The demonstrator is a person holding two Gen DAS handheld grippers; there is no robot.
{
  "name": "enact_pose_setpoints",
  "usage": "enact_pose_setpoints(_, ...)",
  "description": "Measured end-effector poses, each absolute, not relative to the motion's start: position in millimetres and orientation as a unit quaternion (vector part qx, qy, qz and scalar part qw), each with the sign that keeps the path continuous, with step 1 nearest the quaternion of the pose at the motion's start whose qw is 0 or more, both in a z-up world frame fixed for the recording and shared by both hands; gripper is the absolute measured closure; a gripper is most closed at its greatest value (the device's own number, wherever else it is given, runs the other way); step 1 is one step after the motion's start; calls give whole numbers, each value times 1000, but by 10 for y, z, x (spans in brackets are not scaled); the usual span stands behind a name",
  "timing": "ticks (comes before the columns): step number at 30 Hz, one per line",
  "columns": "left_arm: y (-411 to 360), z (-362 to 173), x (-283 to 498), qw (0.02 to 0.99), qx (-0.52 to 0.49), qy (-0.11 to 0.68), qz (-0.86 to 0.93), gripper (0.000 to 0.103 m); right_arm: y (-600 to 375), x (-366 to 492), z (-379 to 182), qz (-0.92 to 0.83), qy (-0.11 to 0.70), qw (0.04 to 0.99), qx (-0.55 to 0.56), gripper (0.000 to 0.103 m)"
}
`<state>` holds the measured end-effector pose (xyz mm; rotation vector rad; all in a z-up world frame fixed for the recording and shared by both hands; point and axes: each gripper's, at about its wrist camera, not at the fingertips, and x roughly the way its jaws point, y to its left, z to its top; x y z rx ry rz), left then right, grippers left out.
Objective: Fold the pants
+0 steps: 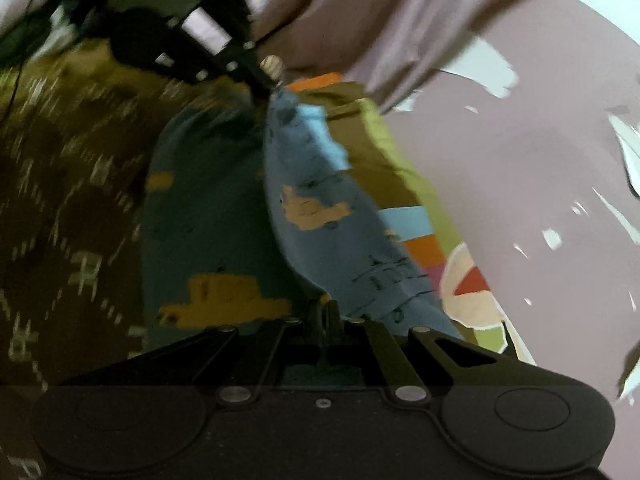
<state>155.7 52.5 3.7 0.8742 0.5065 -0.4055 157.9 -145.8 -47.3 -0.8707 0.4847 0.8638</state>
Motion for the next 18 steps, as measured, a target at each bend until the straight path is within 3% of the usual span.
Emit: enact_pose_setpoints(18,606,-149,1192,819,438,281,-243,103,-1407,1083,-527,463,237,750,-409,103)
